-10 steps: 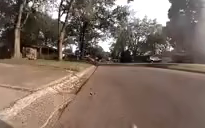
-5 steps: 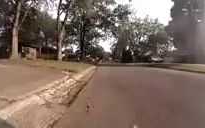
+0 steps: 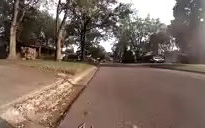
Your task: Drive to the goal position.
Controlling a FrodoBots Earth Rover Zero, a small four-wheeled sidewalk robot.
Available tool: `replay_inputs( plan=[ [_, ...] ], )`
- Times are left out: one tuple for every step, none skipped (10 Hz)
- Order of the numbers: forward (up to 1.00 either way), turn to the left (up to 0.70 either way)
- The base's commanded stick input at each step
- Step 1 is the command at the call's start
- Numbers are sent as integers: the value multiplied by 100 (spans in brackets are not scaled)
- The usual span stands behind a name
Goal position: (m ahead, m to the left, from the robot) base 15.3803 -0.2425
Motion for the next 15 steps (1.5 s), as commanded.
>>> replay_inputs(
  plan=[
    [100,0],
    [100,0],
    [100,0],
    [100,0],
    [100,0],
    [100,0],
    [100,0],
    [100,0],
    [100,0],
    [100,0],
    [100,0],
    [100,0],
    [100,0],
    [100,0],
    [100,0]
  ],
)
